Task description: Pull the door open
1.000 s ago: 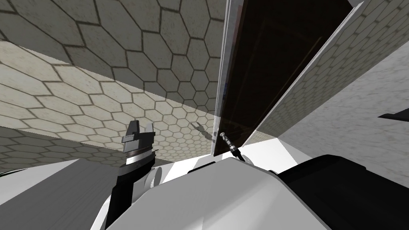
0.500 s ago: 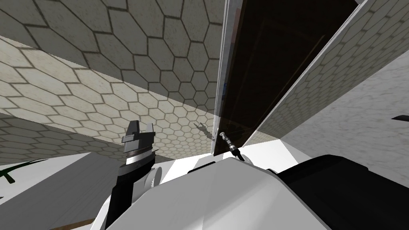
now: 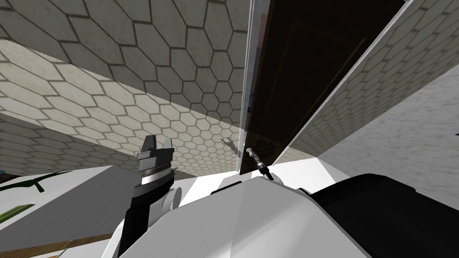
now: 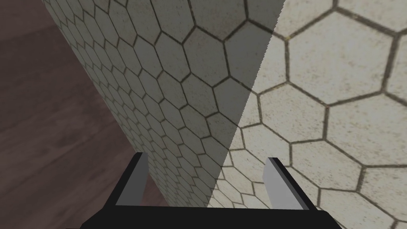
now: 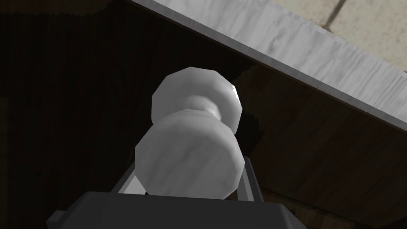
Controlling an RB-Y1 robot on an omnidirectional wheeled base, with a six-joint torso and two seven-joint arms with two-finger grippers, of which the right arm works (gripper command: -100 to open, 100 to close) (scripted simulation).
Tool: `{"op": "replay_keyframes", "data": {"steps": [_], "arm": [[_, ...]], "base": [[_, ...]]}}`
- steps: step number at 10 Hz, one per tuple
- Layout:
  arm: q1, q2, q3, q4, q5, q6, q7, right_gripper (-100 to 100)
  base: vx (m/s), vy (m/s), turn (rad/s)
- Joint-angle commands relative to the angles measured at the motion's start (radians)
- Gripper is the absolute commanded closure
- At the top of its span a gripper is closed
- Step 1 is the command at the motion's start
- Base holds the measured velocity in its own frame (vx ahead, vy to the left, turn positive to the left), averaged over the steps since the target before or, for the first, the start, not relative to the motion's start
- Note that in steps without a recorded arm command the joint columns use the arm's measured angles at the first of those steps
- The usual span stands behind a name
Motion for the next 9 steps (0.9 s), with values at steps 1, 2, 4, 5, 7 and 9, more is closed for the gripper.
{"op": "replay_keyframes", "data": {"steps": [1, 2, 4, 5, 7, 9], "arm": [[0.0, 0.01, 0.018, -0.007, -0.017, 0.002, -0.05, 100], [0.0, 0.01, 0.018, -0.007, -0.017, 0.002, -0.052, 100], [-0.004, 0.01, 0.027, -0.006, -0.035, 0.006, -0.093, 100], [-0.007, 0.01, 0.035, -0.005, -0.054, 0.009, -0.133, 100], [-0.011, 0.009, 0.044, -0.005, -0.072, 0.013, -0.174, 100], [-0.015, 0.009, 0.053, -0.004, -0.091, 0.017, -0.217, 100]], "base": [[-0.04, -0.024, 0.061], [-0.038, -0.023, 0.031], [-0.052, -0.025, 0.048], [-0.058, -0.022, 0.069], [-0.047, -0.017, 0.056], [-0.043, -0.026, 0.062]]}}
